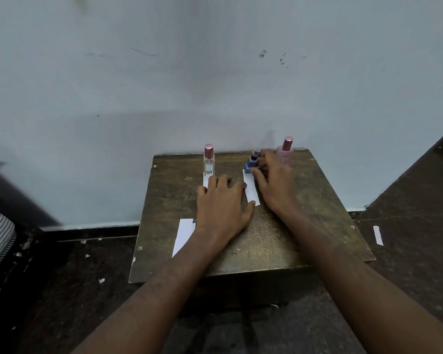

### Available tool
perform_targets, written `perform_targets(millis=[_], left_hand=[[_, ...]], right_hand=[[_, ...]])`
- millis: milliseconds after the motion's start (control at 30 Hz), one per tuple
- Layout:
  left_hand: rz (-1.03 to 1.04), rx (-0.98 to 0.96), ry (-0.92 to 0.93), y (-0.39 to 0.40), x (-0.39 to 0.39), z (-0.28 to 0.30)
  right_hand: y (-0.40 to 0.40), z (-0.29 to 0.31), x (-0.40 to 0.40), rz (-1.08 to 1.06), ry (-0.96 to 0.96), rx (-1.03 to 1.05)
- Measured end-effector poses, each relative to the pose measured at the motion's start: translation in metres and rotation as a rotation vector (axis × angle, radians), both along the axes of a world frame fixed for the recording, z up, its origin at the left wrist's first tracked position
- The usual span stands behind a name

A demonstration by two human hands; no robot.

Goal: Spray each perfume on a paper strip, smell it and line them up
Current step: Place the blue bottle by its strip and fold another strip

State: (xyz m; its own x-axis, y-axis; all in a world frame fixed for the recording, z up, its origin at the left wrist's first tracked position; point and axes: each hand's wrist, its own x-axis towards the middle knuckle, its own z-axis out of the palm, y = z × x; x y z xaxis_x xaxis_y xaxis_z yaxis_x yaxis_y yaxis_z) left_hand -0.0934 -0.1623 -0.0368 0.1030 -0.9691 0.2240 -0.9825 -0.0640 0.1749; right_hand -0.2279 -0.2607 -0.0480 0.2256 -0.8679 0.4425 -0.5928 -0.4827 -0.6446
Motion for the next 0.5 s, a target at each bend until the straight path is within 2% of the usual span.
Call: perform_targets(millis=[500], left_hand=[[0.025, -0.005, 0.003, -0.0021, -0.0006, 0.0000]], right_hand=[[-0.0081, -0.0035, 0.0006, 0.007, 0.011, -0.017]])
